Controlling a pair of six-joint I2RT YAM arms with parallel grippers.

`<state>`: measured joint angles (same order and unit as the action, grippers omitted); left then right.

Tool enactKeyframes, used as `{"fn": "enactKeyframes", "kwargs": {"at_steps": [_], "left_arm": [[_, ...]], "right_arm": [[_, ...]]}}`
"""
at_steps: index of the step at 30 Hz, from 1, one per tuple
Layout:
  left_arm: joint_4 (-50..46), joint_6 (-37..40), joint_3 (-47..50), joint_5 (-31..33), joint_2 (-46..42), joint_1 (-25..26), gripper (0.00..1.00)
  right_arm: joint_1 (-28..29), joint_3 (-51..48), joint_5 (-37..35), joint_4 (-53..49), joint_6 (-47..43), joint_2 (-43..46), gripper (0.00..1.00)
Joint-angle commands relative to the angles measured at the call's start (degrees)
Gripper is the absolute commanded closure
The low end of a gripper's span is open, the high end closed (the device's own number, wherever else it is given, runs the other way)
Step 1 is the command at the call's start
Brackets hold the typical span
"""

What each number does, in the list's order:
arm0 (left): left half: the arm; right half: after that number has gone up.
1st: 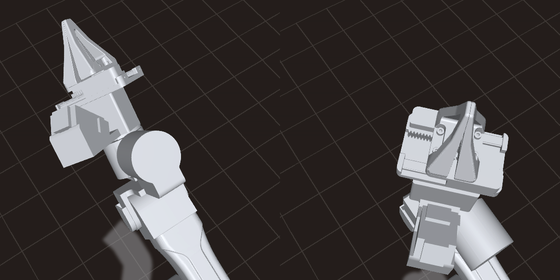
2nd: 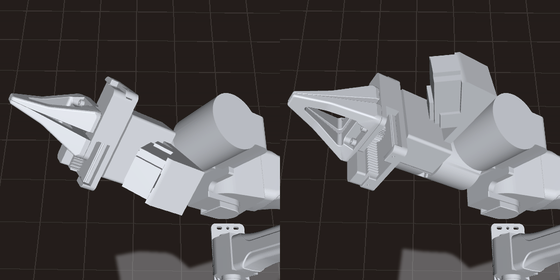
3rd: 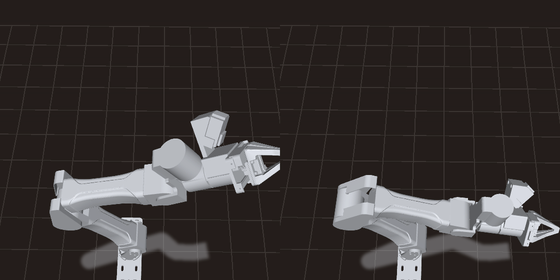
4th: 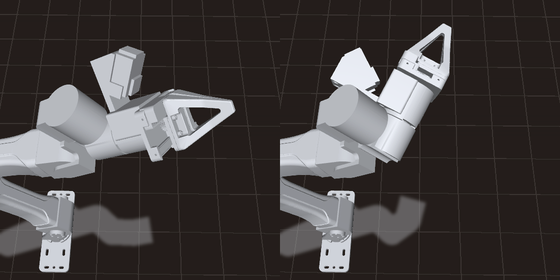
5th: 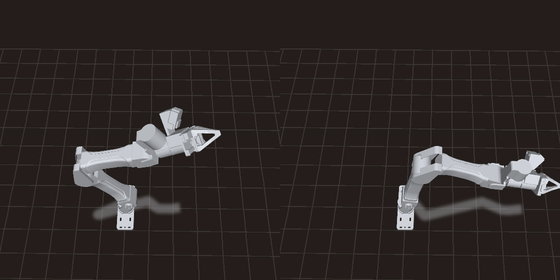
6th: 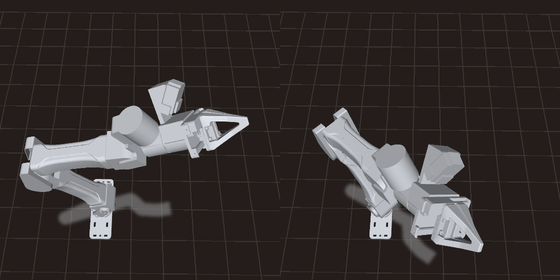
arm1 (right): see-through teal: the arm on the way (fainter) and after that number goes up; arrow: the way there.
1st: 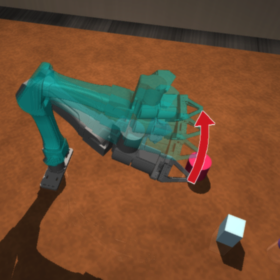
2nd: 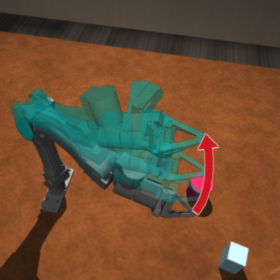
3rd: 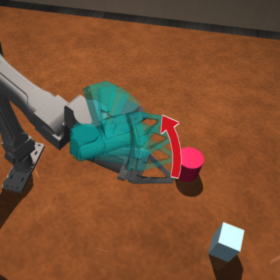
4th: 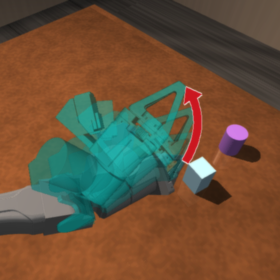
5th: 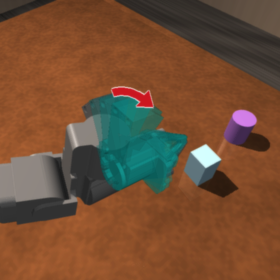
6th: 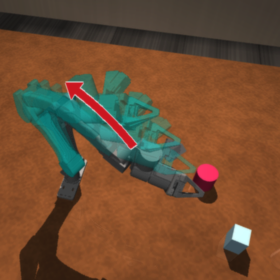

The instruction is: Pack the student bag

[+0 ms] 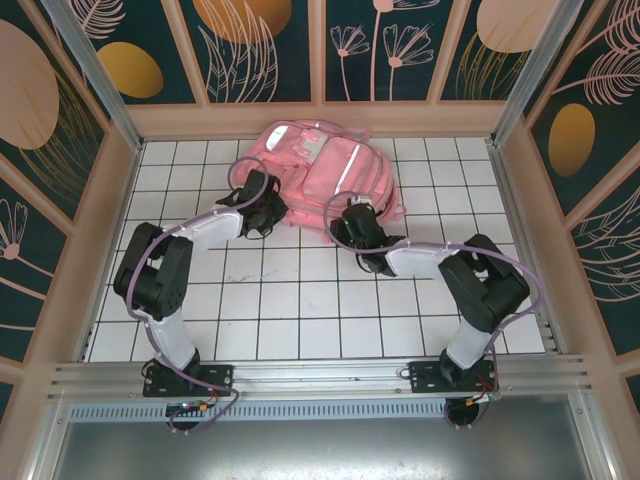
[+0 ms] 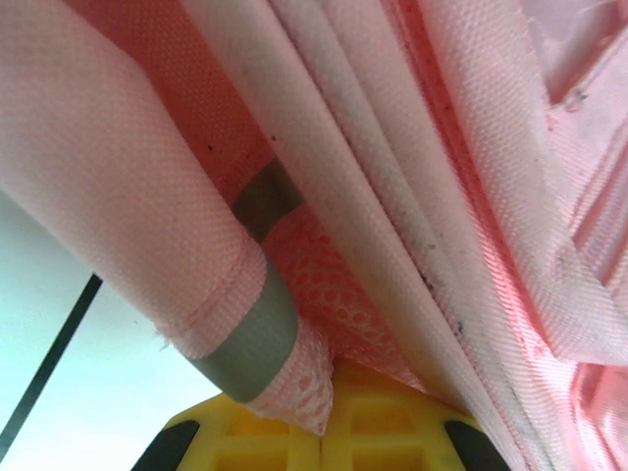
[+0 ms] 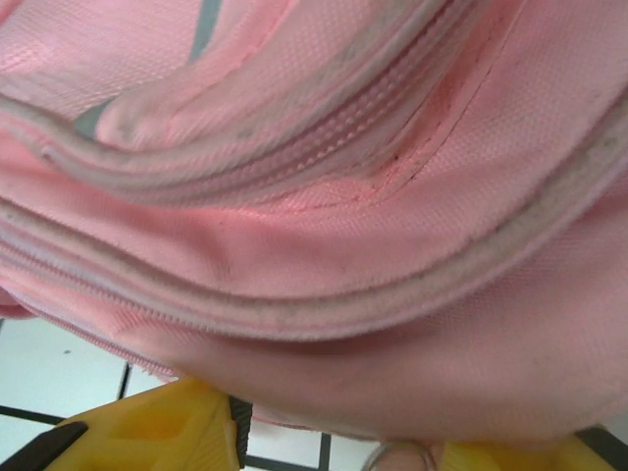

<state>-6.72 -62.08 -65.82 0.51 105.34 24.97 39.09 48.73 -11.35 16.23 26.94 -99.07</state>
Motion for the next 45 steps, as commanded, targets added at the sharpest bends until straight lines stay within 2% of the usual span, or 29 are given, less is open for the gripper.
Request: {"fn": "enactKeyframes", "kwargs": {"at_steps": [1,5,9,15,22,40,43,45], "left_arm": [[3.42,1.74,-0.97,1.94,3.11,-0.19,1.0],[3.85,2.03,-1.15,1.68,5.67,-0.19,1.0],[3.99,1.97,-1.0,1.59,6.38,-0.19,1.0],[4.17,1.68,-0.78,1.11,6.19,-0.19,1.0],[4.22,1.47,-1.07,0.63,6.36,-0.19,1.0],[4.42,1.19,-0.41,-0.06,5.7,-0.19,1.0],[4.52,1.09,-0.18,0.01,5.54,-0.19,1.0],[4.51,1.1,-0.1,0.01,5.23,-0.19,1.0]], "right_arm": [[-1.91,3.58,2.13,-1.11,-0.57,-4.3,0.57],[-2.43,5.89,3.45,-1.73,-1.1,-6.74,0.59],[-1.81,5.0,4.85,-2.14,0.38,-4.08,0.59],[-0.3,2.2,9.31,-3.6,8.77,0.53,0.57],[1.77,-0.27,13.58,-0.72,13.87,-1.37,0.57],[1.82,7.59,10.74,-0.54,8.22,-12.52,0.6],[1.79,8.05,8.08,-1.09,8.16,-13.0,0.68],[1.85,7.92,6.7,-1.48,8.22,-12.92,0.79]]}}
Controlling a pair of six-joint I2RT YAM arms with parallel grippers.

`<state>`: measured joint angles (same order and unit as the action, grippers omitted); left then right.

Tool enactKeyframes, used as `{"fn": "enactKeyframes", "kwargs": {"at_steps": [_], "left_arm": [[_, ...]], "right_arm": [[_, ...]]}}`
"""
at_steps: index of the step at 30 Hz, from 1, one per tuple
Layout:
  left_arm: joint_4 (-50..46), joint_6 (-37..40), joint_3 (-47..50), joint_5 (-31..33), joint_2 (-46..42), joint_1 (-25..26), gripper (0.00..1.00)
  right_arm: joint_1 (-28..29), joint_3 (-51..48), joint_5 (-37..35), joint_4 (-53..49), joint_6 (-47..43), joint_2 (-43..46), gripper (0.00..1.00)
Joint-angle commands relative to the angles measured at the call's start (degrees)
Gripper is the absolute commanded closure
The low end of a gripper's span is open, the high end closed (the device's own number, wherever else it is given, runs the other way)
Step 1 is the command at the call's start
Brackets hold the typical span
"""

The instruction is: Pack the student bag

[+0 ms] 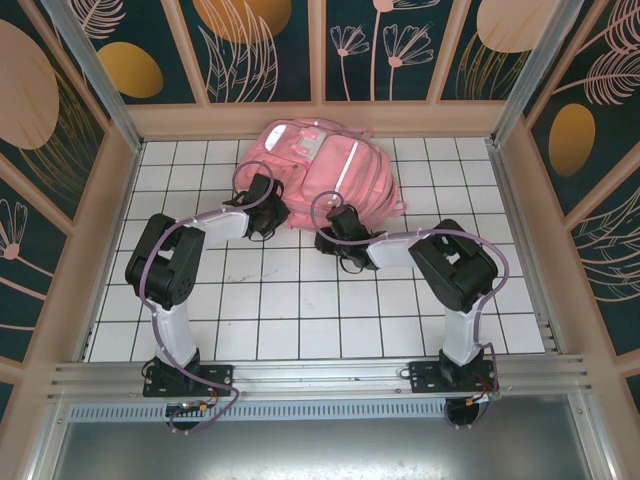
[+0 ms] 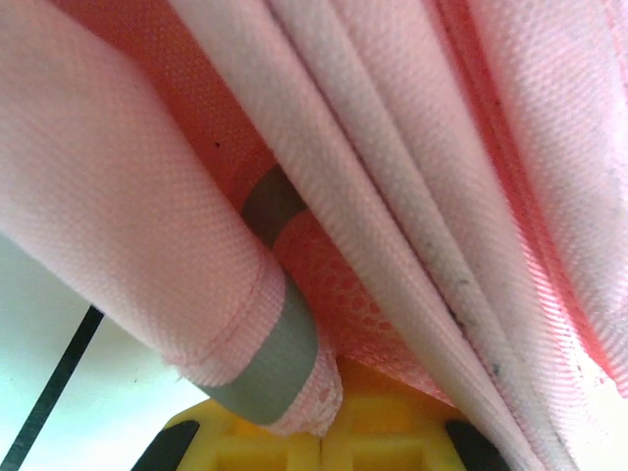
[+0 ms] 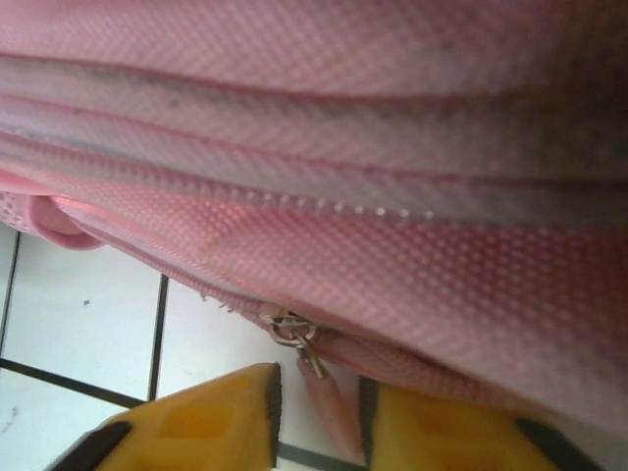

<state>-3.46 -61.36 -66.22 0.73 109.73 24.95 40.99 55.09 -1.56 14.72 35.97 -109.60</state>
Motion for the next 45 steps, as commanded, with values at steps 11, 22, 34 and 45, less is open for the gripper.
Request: {"fn": "enactKeyframes", "kwargs": {"at_steps": [11,22,34,45], "left_arm": [[-2.24,2.44,-0.32,2.98,-1.38,-0.56,1.0],[-3.47,7.7,4.86,5.53,-4.71,-7.63,1.0],[-5.45,14.64,0.78,-1.16,-4.96,-13.62,0.74],[-2.65,-1.17,10.12,-8.3,-14.98,-0.56,0.37]], "right_arm": [[0.74,-2.34,-11.85,-6.17,-0.92,4.28,1.0],[-4.02,-11.84,-16.81,-12.47,-1.83,13.44,1.0],[-1.6,-9.68,-10.29,-10.47,-6.56,15.2,1.0],[2.01,-7.28,-7.73,-8.41,-4.28,13.35,1.0]]}}
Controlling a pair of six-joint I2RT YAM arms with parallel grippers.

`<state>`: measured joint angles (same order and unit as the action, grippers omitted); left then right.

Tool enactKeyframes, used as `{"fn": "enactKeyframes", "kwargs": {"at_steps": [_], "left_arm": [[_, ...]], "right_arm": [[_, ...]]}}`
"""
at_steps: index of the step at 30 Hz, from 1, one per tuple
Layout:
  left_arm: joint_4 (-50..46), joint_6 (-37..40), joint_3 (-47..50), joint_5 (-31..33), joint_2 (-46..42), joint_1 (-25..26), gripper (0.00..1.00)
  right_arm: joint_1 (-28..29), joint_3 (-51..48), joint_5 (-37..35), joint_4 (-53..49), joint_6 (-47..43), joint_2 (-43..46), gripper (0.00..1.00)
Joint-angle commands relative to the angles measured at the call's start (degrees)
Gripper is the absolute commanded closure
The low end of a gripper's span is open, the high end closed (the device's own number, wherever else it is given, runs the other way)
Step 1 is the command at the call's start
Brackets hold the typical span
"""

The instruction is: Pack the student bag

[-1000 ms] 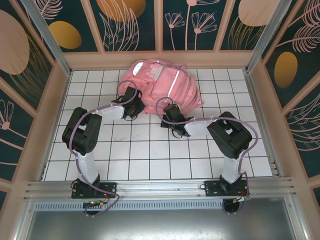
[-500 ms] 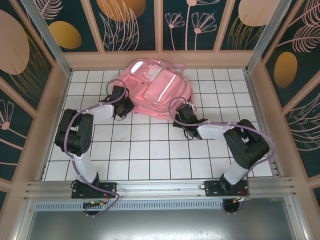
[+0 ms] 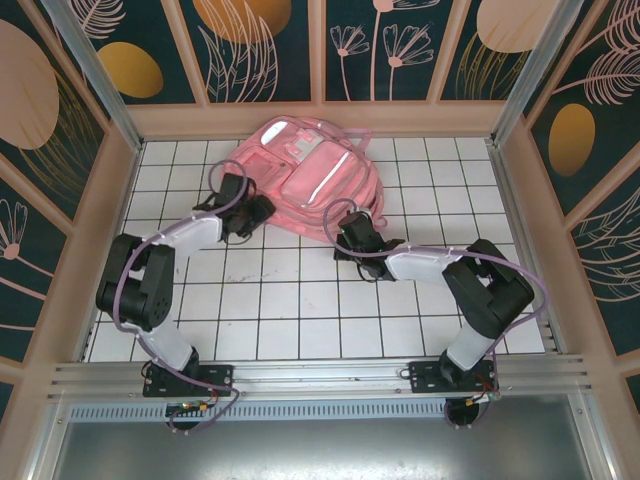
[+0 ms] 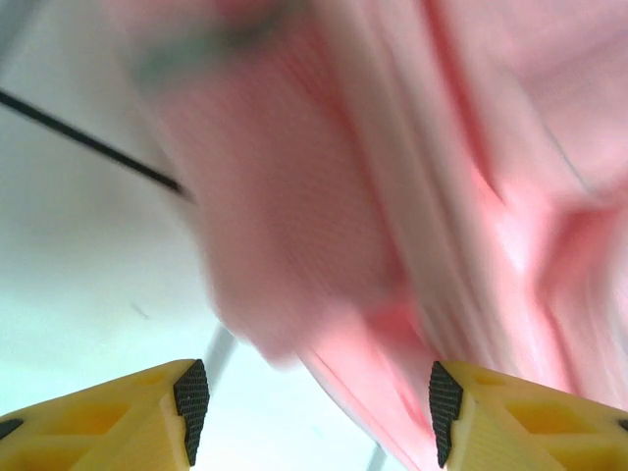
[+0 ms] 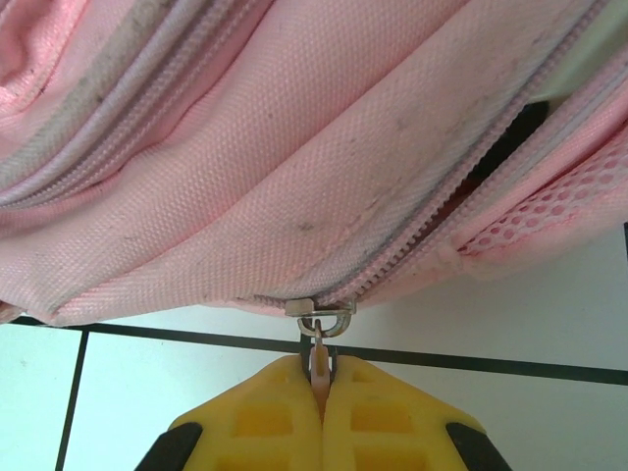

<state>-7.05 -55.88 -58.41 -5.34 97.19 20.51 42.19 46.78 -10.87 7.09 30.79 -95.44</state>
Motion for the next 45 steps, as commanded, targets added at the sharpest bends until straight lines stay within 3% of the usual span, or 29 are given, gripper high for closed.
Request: {"fn": "enactKeyframes", "kwargs": {"at_steps": [1,9,19,22,23,25,26,37,45], "left_arm": [[2.36,-8.86,4.28,-2.57,-2.84,5.69,0.37],[10.1,-19.03,3.06,-1.6,0.06,16.23,0.36],[14.43,-23.28,-2.64,0.49,8.67,18.51,0.33],[14.01,-22.99,-5.66,1.41,11.42,18.48,0.43],[13.42,-22.81,-6.42,1.75,12.05,18.47,0.53],[11.34,-22.65,-7.7,2.68,12.61,18.43,0.86],[9.82,-22.78,-7.9,3.22,12.53,18.42,0.98],[0.29,-21.96,2.22,10.16,1.57,16.33,1.0],[-1.78,-18.11,15.27,10.79,-11.09,7.52,1.0]], "right_arm": [[0.87,0.79,1.92,-0.59,0.69,-0.72,1.0],[0.81,-1.5,3.64,1.64,-0.43,0.48,1.0],[0.79,-3.54,4.55,3.01,-0.64,2.28,1.0],[0.79,-3.65,4.68,2.84,-0.64,2.31,1.0],[0.84,-3.63,4.72,2.75,-0.64,2.38,1.0],[0.87,-3.68,4.53,2.63,-0.55,2.53,1.0],[0.87,-3.76,4.26,2.44,-0.51,2.7,1.0],[-0.99,-5.16,-0.02,-0.82,-1.47,5.09,1.0],[-2.91,-3.92,-0.51,-2.25,-2.47,4.74,1.0]]}}
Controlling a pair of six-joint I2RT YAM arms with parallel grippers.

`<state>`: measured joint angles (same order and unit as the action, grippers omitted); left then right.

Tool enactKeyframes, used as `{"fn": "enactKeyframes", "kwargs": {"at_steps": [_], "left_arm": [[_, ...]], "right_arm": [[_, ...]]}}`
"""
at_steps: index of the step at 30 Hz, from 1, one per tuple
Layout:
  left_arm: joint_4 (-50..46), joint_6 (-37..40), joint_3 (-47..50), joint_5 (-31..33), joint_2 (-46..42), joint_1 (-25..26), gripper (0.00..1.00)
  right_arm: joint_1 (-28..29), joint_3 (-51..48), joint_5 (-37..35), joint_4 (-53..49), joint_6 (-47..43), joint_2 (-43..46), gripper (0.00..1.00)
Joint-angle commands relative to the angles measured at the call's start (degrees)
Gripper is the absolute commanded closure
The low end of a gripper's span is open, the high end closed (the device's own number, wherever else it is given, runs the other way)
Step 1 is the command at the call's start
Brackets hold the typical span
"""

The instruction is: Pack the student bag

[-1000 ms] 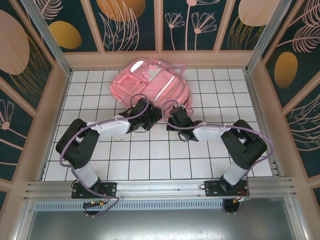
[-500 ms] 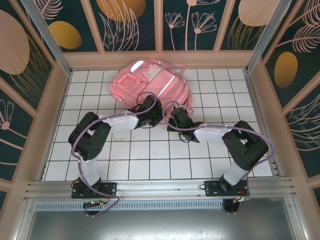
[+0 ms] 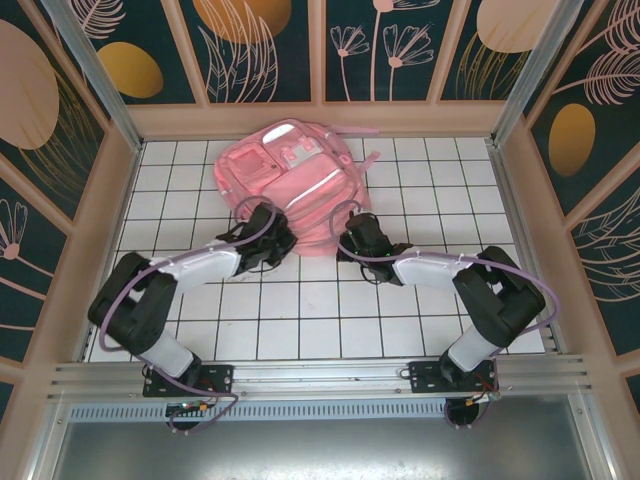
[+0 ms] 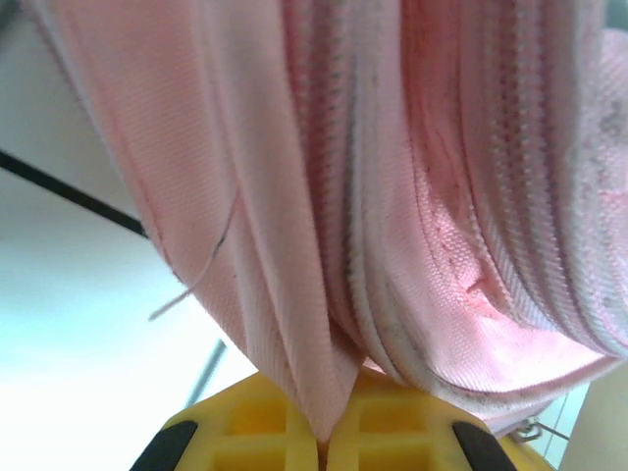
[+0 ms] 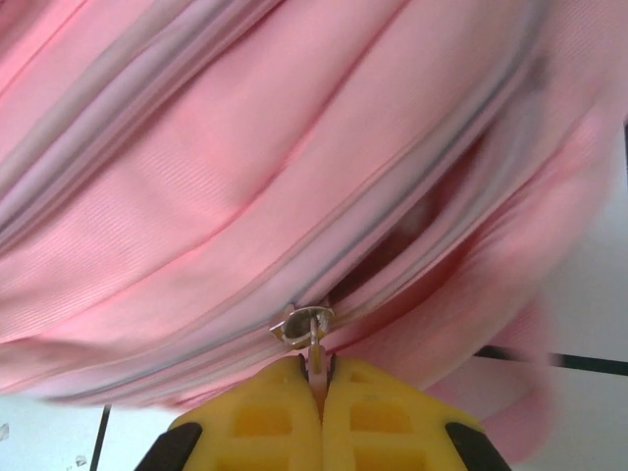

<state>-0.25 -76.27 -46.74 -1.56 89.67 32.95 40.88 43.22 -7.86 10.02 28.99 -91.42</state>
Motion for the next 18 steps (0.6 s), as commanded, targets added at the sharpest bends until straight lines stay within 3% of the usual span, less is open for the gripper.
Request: {"fn": "enactKeyframes", "kwargs": {"at_steps": [1,9,14,16,18], "left_arm": [[-8.94,3.63,4.45,6.95,-4.7,-6.51,1.0],[-13.72,21.78,0.95,4.98,-3.52,-21.69,1.0],[-16.91,30.6,-6.27,5.75,1.57,-25.56,1.0],[-19.23,32.48,-8.64,6.31,2.82,-25.57,0.89],[-19.75,32.64,-10.28,4.35,2.41,-25.56,0.66]], "right_arm": [[-1.6,-0.04,-3.44,-5.38,-0.75,0.38,1.0],[0.21,4.46,-0.98,-5.27,-1.01,-3.17,1.0],[2.97,7.67,1.61,-4.48,-1.65,-5.51,1.0],[3.96,8.72,2.31,-4.18,-1.74,-6.41,1.0],[5.07,9.58,2.57,-4.05,-1.59,-7.27,1.0]]}}
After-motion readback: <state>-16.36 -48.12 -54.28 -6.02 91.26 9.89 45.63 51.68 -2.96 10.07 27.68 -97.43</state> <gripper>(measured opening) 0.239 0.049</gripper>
